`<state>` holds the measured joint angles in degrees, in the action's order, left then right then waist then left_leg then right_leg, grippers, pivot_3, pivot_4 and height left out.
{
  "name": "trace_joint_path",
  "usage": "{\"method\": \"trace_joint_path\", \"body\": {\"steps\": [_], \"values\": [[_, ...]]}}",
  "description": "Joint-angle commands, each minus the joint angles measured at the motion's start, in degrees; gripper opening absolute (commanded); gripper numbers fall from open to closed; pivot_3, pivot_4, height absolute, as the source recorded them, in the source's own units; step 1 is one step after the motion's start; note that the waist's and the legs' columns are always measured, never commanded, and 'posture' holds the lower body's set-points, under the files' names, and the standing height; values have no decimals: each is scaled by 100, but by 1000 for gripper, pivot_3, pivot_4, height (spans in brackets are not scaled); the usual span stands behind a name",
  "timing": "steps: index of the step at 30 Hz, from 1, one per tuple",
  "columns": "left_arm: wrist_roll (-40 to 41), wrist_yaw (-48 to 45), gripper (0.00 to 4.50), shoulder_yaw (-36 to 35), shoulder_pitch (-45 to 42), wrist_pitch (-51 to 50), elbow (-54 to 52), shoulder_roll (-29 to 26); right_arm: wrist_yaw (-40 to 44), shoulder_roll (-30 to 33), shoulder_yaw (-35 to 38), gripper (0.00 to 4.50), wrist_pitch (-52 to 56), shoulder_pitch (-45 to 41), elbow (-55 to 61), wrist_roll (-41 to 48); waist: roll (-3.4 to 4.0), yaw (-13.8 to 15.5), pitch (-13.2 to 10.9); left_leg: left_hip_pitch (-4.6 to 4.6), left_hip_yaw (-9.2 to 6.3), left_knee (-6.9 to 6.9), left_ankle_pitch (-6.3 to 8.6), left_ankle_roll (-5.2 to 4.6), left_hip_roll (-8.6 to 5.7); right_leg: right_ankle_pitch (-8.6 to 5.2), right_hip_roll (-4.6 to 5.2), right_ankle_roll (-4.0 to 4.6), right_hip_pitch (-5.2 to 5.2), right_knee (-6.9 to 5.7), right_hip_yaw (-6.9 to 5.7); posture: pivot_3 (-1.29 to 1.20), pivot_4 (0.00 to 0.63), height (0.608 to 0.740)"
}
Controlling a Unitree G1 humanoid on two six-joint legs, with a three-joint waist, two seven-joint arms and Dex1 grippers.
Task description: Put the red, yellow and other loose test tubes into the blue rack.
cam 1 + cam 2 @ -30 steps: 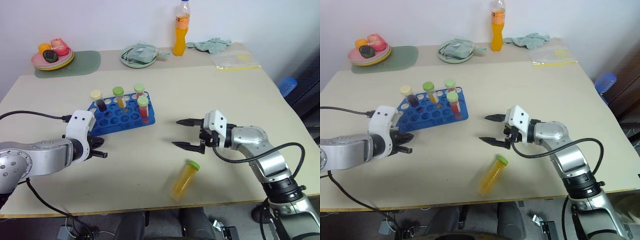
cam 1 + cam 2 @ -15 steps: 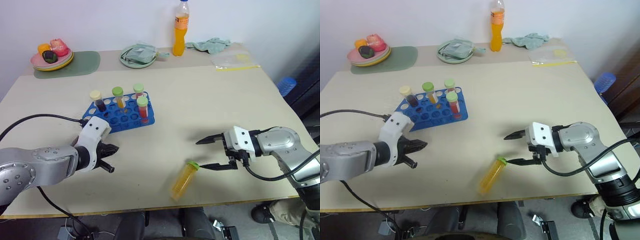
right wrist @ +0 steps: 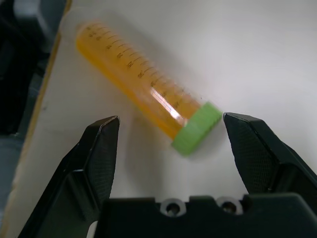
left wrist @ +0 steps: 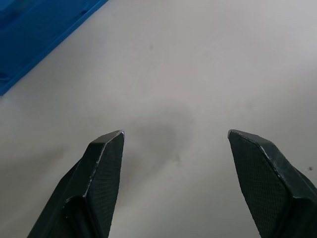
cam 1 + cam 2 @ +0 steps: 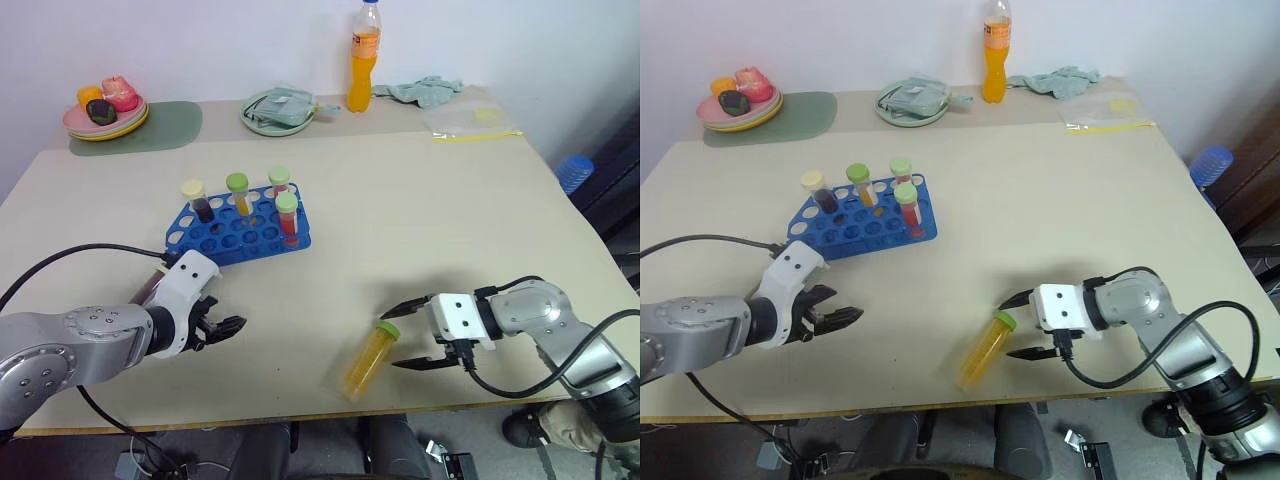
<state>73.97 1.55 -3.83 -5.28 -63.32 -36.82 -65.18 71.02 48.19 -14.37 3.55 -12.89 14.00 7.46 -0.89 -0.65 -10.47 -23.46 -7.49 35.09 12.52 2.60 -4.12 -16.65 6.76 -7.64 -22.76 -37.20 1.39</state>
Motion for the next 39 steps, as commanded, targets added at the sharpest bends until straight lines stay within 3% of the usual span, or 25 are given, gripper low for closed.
{"method": "trace_joint_path", "body": {"steps": [1,6,13,17,22,27,32,39], "values": [[-144,-62,3393,-236,-21,-49,-28,95,-374,-477,-139,3720,112,-321,142,-59,0,-8,0,0,0,0,0,0,0,0,0,0,0,0,0,0,150,740],[-177,-74,3393,-331,-28,-150,-30,243,-767,-975,-131,3720,340,-670,40,-72,-1,7,-1,1,-14,0,0,1,-1,1,0,-1,0,-1,0,0,150,740],[454,117,3393,-763,-146,-243,137,517,-755,-939,-163,3720,273,-625,39,-87,-2,0,-1,1,-18,1,0,1,-2,1,0,-2,0,-2,0,0,150,740],[1428,565,4427,-964,-546,-52,289,586,-754,-949,-203,3720,250,-561,52,-96,-2,-2,-1,1,-21,2,0,1,-1,2,-1,-3,1,-3,-1,0,150,740],[2177,1715,4427,-476,-1146,-160,545,196,-741,-961,-194,3720,280,-524,71,-42,-3,-1,-1,1,-22,3,0,1,-2,3,1,-6,1,-5,-1,0,150,740],[2946,3313,4427,506,-1701,-108,949,-45,-746,-969,-212,3720,243,-466,54,-57,-3,-4,-1,3,-22,3,-1,1,-3,4,0,-7,1,-6,0,0,150,740],[3544,4341,4427,997,-1517,261,1181,-60,-805,-1005,-248,3720,215,-422,30,-111,-3,-7,-1,3,-20,3,-1,3,-5,4,-1,-8,-2,-9,2,0,150,740],[3431,4672,4427,1029,-1415,484,1298,-4,-882,-1033,-267,3720,169,-363,9,-183,-3,2,0,3,-17,5,-3,5,-8,4,-1,-8,0,-9,3,0,150,740]]}}
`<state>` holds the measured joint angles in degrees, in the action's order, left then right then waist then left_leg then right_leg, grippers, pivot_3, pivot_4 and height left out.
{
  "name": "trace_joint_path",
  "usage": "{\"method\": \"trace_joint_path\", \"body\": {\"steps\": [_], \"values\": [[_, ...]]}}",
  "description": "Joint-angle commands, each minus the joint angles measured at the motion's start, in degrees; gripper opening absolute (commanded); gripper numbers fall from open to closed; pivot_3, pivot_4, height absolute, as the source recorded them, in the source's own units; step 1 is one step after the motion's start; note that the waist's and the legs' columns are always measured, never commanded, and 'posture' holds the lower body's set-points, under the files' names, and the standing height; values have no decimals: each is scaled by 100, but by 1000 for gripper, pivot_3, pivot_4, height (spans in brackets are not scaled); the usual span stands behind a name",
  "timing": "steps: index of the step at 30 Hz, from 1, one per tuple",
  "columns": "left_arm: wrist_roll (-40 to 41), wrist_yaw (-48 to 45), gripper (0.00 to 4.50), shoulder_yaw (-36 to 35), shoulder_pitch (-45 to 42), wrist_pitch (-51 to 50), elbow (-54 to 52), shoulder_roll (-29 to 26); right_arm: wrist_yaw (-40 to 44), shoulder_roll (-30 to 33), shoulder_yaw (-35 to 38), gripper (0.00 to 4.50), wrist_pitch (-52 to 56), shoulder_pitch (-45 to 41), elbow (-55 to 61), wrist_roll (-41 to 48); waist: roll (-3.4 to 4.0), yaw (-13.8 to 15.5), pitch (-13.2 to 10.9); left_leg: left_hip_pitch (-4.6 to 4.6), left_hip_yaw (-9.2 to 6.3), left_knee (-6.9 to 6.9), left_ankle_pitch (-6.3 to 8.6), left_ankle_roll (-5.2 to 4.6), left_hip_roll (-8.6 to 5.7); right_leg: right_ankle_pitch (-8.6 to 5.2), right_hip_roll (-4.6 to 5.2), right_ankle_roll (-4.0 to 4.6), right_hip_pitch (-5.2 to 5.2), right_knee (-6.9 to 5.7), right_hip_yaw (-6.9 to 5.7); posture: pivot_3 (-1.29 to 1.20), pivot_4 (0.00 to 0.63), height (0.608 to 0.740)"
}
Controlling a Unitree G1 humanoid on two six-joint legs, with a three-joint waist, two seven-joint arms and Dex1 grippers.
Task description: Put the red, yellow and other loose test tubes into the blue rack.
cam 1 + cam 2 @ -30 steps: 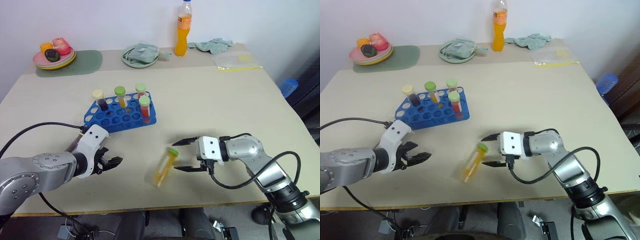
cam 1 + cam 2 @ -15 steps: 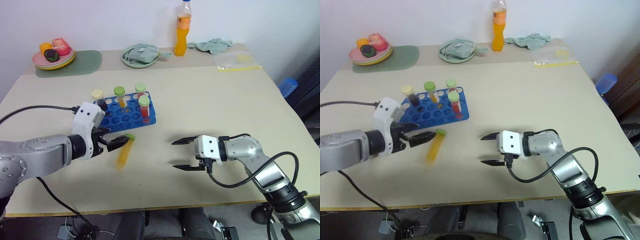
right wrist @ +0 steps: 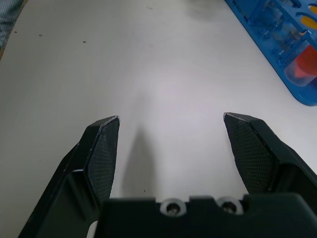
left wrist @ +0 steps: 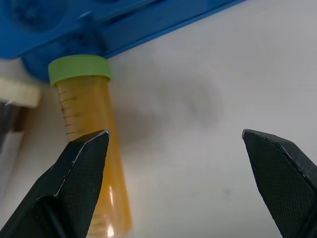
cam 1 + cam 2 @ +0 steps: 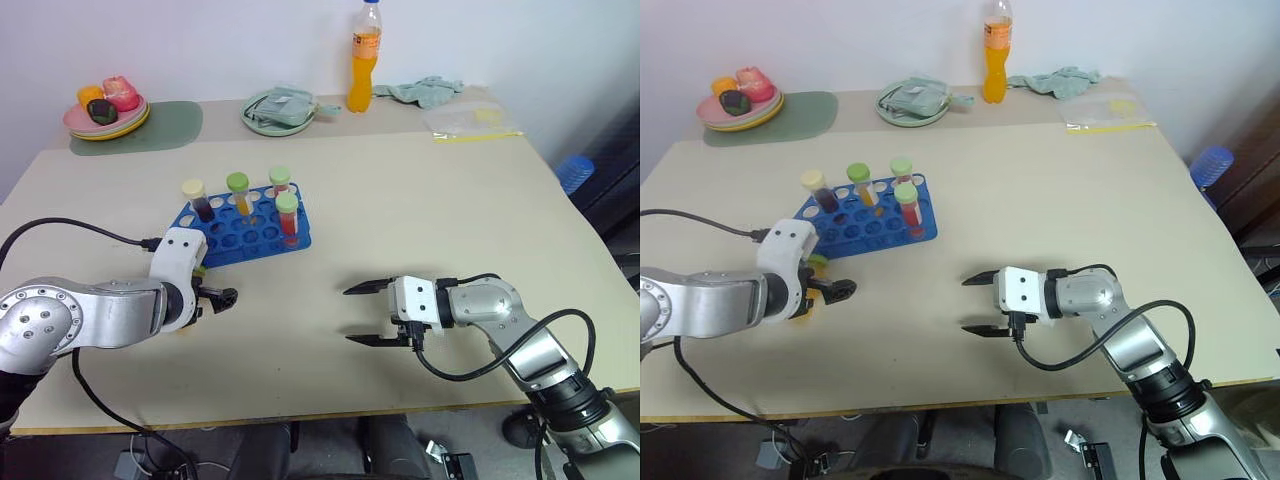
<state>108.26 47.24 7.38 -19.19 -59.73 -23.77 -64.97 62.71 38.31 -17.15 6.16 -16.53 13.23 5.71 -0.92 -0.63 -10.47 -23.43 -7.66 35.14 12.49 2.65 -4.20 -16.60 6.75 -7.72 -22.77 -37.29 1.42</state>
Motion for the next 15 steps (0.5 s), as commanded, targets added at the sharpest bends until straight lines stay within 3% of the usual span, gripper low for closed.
{"method": "trace_joint_path", "body": {"steps": [1,12,15], "values": [[-10,96,4427,-104,-34,137,2,-32,-60,-51,3,3720,-93,0,84,-14,0,0,0,0,0,0,0,0,0,0,0,0,0,0,0,0,150,740],[361,377,4427,-707,-28,483,-69,-637,-38,-67,-58,3720,-167,-8,-25,-33,0,-4,0,0,1,-1,0,0,0,0,-2,0,-1,0,0,0,150,740],[473,531,4427,-814,183,661,-42,-531,-9,-91,-84,3720,-199,-53,-86,-33,0,-3,0,0,2,-1,0,0,1,0,0,0,0,0,1,0,150,740]]}}
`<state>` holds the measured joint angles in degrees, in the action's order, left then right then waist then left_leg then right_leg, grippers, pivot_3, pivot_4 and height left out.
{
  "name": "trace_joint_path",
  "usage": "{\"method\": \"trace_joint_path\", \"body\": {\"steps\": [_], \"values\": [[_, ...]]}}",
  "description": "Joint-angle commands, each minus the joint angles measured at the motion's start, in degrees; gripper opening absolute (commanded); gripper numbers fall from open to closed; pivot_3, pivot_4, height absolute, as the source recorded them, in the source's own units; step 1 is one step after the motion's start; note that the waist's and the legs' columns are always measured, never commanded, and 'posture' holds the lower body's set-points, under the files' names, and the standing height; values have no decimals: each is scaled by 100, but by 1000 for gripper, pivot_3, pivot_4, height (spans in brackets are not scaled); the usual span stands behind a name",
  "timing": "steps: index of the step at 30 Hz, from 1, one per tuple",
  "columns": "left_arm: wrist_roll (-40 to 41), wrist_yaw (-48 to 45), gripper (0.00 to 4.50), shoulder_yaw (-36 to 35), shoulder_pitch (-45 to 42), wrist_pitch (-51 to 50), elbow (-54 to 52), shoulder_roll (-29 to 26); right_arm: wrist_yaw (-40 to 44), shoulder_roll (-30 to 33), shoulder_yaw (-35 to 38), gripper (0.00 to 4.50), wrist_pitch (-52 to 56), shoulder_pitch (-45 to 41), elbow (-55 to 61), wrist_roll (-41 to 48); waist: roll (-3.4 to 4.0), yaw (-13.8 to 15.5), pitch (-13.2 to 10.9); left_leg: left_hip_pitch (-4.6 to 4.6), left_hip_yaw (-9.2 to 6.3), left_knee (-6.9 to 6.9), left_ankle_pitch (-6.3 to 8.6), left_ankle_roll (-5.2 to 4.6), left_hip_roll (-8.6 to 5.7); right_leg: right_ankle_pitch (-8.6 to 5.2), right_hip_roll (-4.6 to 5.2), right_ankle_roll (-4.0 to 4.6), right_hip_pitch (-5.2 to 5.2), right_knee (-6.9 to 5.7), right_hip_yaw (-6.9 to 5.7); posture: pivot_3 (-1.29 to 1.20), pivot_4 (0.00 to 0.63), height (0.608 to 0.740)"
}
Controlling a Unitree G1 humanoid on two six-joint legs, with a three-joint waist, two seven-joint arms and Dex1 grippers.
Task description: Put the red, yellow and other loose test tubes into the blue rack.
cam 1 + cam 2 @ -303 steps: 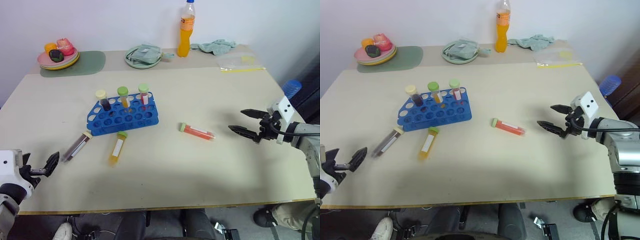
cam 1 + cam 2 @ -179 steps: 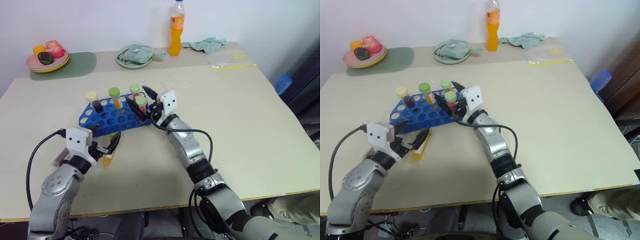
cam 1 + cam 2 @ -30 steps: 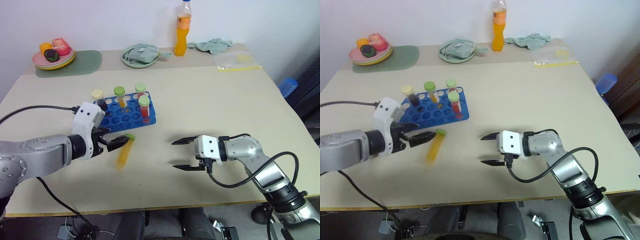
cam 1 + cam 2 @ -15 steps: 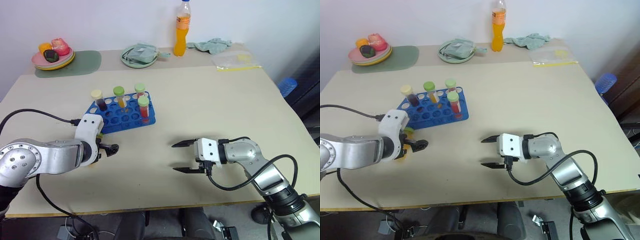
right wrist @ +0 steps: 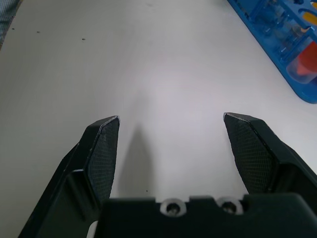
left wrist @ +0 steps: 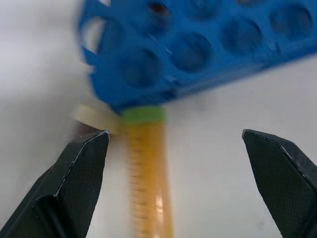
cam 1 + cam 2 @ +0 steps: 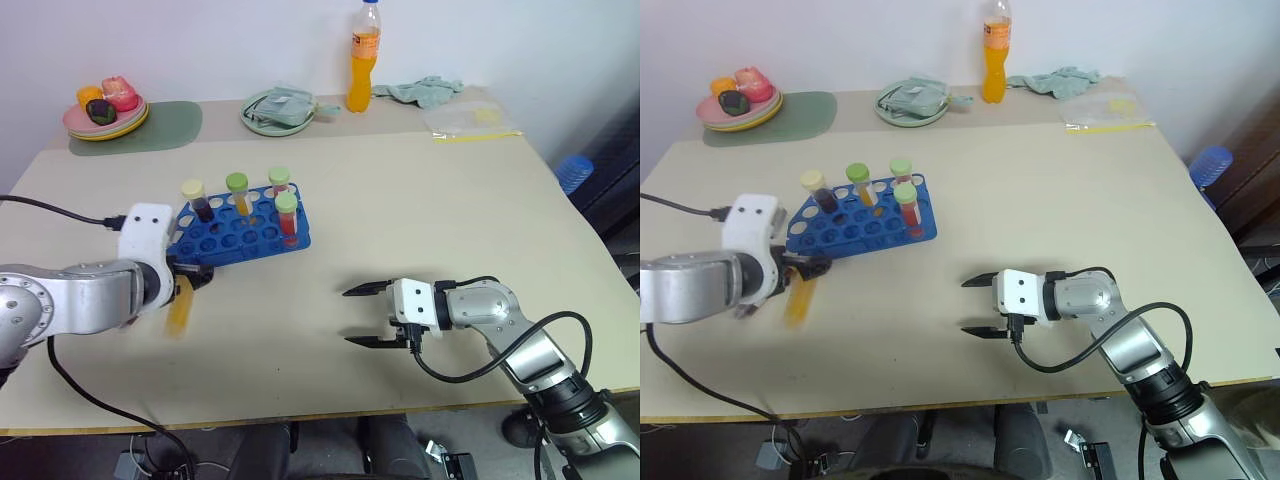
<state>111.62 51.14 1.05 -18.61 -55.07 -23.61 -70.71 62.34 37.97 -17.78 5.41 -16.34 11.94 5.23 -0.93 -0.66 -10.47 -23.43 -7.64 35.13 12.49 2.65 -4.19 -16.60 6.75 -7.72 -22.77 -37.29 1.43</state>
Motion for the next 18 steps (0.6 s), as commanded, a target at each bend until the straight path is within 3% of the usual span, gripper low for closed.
{"method": "trace_joint_path", "body": {"steps": [1,10,18], "values": [[138,157,4427,-192,214,256,-75,178,39,-67,-29,3720,-134,-85,26,18,0,1,0,0,0,0,0,0,0,0,0,0,0,0,0,0,150,740],[138,857,4427,-46,286,361,129,893,116,-88,-4,3720,-141,-81,31,54,-1,6,1,1,0,2,0,0,0,0,0,0,2,-1,0,0,150,740],[138,1377,4427,170,-106,200,512,1105,-11,-315,240,3720,247,-122,287,524,-2,-3,1,2,-1,2,-1,1,-4,1,-1,-1,0,-2,0,0,150,740]]}}
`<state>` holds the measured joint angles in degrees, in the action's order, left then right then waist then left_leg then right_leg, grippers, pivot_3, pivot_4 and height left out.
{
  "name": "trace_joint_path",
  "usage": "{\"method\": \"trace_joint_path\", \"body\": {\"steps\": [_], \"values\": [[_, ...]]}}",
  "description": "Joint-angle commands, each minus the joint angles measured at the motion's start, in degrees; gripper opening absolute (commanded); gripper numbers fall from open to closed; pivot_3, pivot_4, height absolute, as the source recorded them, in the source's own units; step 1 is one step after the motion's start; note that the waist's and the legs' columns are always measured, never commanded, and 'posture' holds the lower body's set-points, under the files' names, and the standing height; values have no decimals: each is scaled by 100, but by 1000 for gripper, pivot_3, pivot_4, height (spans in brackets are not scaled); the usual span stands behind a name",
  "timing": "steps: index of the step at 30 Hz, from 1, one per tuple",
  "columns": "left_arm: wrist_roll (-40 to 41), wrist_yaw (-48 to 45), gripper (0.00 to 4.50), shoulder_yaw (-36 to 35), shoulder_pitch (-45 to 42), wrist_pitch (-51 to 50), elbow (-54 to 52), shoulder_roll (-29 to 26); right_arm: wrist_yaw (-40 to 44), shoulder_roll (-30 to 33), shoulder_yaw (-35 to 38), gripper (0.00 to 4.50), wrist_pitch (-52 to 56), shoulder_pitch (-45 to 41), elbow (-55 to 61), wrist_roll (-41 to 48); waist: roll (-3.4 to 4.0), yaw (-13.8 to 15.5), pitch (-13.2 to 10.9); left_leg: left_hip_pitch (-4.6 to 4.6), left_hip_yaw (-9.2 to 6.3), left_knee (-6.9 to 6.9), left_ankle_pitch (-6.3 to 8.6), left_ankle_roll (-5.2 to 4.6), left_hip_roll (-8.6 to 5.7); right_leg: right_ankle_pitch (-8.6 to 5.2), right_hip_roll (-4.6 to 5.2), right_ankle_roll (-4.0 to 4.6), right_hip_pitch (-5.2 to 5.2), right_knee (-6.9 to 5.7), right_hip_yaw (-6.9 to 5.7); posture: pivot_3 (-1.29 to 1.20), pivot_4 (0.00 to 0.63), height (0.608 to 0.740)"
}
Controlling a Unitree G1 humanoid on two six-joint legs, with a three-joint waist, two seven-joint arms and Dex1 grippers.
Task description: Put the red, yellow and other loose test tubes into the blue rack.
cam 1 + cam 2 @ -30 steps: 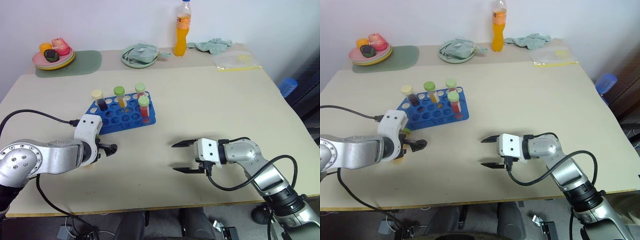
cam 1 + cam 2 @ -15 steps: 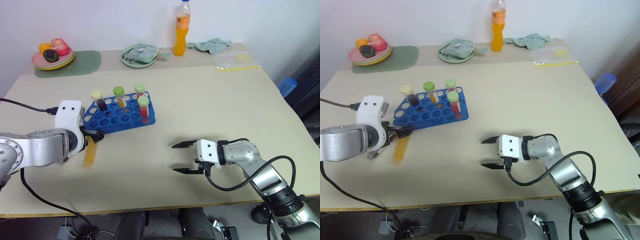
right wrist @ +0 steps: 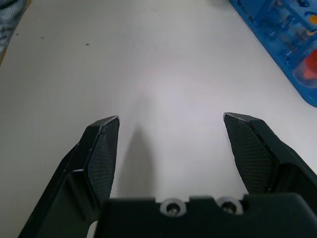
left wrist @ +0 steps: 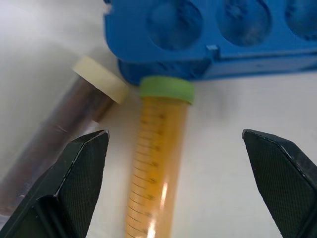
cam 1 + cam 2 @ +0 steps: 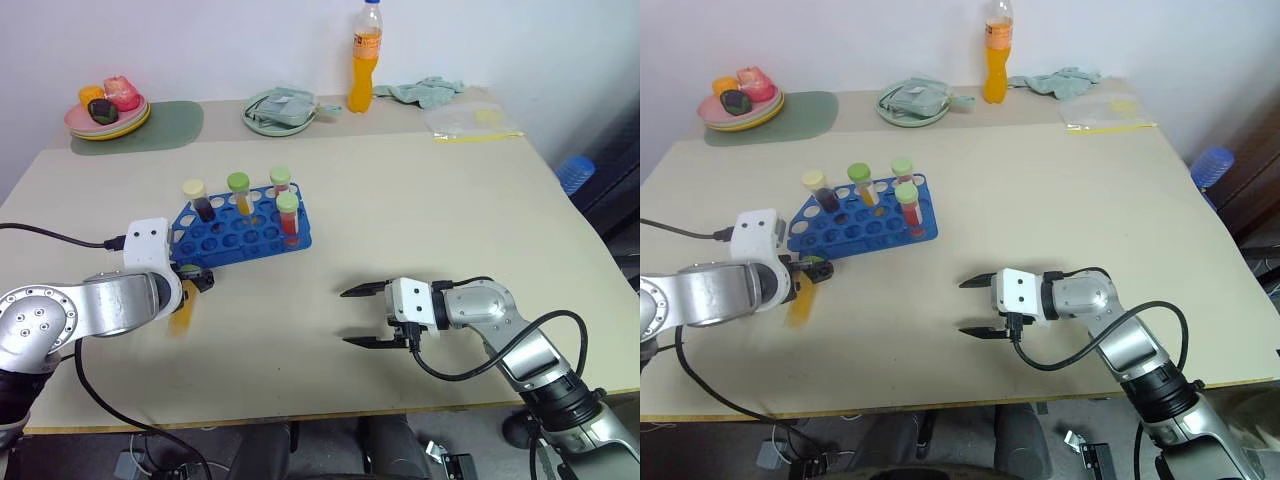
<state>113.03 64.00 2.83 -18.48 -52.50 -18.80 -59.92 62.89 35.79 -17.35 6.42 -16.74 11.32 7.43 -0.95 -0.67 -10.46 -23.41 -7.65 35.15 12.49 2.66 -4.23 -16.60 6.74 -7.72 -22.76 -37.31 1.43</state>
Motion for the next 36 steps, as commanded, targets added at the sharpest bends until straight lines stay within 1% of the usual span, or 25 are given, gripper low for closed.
{"method": "trace_joint_path", "body": {"steps": [1,6,9,15,16,18,23,24,25,29,31,32,33,34,36], "values": [[-3,108,4427,11,-151,-71,69,57,-95,-144,238,3720,237,-92,396,402,0,-3,0,0,0,0,0,0,0,0,-1,0,-1,-1,0,0,150,740],[-3,146,4427,149,-236,-115,247,287,-354,-526,507,3720,706,-154,665,1039,0,4,0,0,-1,1,-1,2,0,0,-1,0,0,-2,0,0,150,740],[-3,183,4427,227,-256,-122,344,400,-406,-636,562,3720,890,-116,816,1279,-1,4,1,0,-2,1,-1,1,0,0,0,0,0,-2,0,0,150,740],[-3,242,4427,298,-256,-66,412,564,-492,-620,485,3720,1019,-14,938,1353,-1,4,1,0,-2,2,-1,2,-1,1,0,0,-1,-2,0,0,150,740],[-3,257,4196,301,-258,-60,414,587,-495,-620,466,3720,1043,3,953,1365,-1,3,1,0,-2,2,-1,1,-1,1,0,0,0,-2,0,0,150,740],[-3,302,3584,274,-239,-34,407,640,-491,-615,442,3720,1067,21,967,1370,-1,4,1,0,-2,2,-1,1,-1,1,0,0,-1,-3,0,0,150,740],[-3,389,1035,255,-200,-10,375,680,-457,-596,409,3720,1073,42,970,1364,-1,4,2,0,-2,2,-1,2,-1,1,0,0,-1,-3,0,0,150,740],[-3,381,783,215,-142,-22,298,643,-453,-593,405,3720,1078,42,972,1364,-1,4,2,0,-2,2,-1,1,-1,1,0,0,-1,-3,0,0,150,740],[-3,291,772,118,-23,-85,155,543,-446,-588,407,3720,1075,39,965,1363,-1,-4,2,0,-2,1,-1,1,-1,1,0,0,-1,-3,0,0,150,740],[-3,-1206,772,-139,322,-800,-698,-305,-426,-558,418,3720,1073,34,951,1366,-1,-24,2,-1,5,-4,-1,1,0,0,-2,1,-11,-8,4,0,150,740],[-419,-1928,772,-402,489,-906,-1184,-598,-423,-553,413,3720,1071,24,941,1368,-6,-13,0,-3,7,-2,-1,1,0,0,-4,1,-11,-9,3,0,150,740],[-850,-2312,772,-564,570,-852,-1437,-664,-422,-554,409,3720,1061,7,922,1362,-4,-3,0,-2,11,-2,0,1,1,0,-4,1,-7,-6,3,0,150,740],[-1602,-2722,772,-736,644,-644,-1763,-698,-447,-572,418,3720,1029,-24,880,1339,-3,8,1,-2,18,-1,0,1,-2,-1,-1,2,-5,-6,3,0,150,740],[-2293,-2955,772,-940,734,-311,-1980,-604,-511,-617,441,3720,1008,-73,814,1313,-4,11,1,-1,22,-1,0,1,-2,-1,-1,2,-2,-4,2,0,150,740],[-3348,-3308,772,-1248,872,346,-2180,-241,-677,-728,497,3720,958,-156,699,1262,-3,10,1,-1,27,-3,0,1,-2,-1,-3,3,0,3,1,0,150,740]]}}
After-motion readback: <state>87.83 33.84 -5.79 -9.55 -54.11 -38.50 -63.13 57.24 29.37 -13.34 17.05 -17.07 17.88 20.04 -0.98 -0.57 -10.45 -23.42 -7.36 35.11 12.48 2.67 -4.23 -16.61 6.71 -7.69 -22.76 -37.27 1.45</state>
